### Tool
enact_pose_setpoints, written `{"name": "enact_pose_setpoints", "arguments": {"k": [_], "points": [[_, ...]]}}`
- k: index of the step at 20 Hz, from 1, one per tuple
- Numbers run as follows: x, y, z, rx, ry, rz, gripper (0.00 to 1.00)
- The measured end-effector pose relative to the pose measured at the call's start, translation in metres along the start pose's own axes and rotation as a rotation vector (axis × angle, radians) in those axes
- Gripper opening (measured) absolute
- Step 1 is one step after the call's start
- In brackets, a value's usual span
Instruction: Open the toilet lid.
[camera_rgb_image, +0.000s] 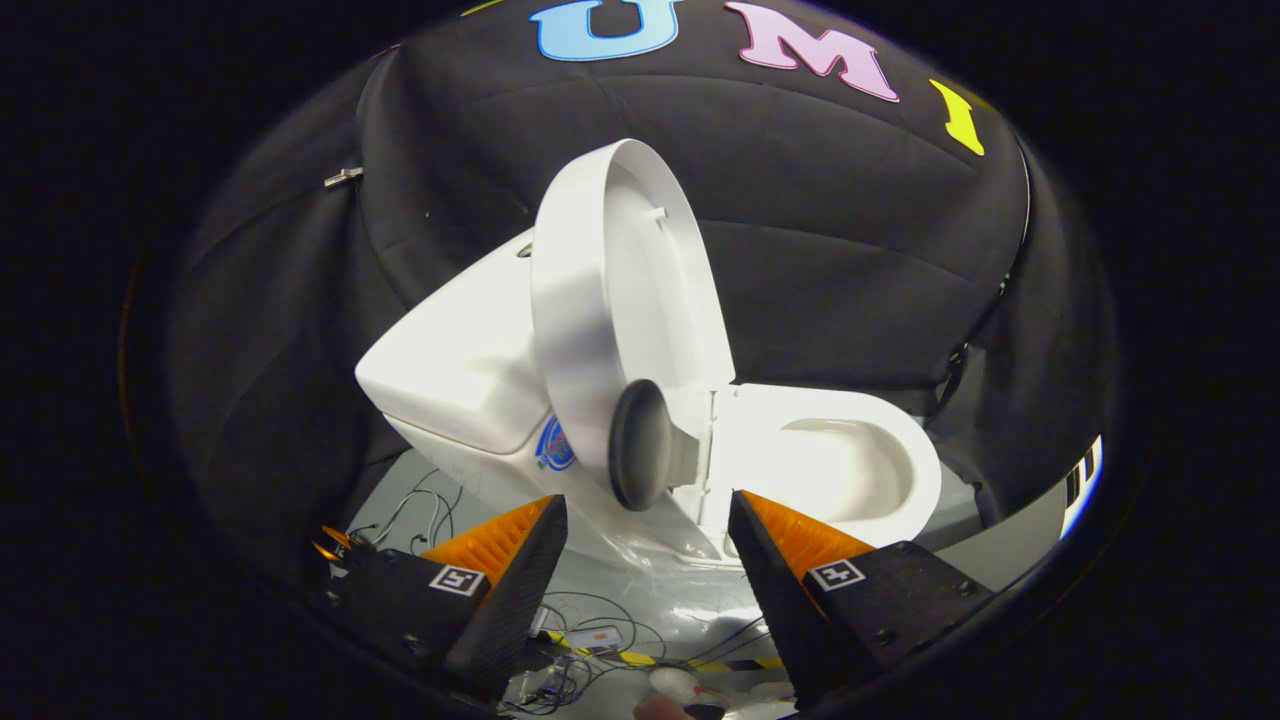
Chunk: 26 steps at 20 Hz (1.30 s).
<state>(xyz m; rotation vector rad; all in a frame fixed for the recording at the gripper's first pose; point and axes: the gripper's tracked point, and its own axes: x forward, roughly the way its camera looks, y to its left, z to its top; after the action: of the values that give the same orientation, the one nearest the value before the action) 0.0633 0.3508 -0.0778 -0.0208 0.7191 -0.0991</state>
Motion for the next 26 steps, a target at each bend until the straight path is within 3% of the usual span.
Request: {"name": "enact_pose_setpoints", "arguments": {"k": [10, 15, 26], "points": [[-0.047, 0.009, 0.031, 0.050, -0.034, 0.168, 1.00], [-0.072, -0.011, 0.043, 0.106, -0.017, 0.245, 1.00], [-0.091, -0.084, 0.060, 0.149, -0.020, 0.283, 1.00]]}}
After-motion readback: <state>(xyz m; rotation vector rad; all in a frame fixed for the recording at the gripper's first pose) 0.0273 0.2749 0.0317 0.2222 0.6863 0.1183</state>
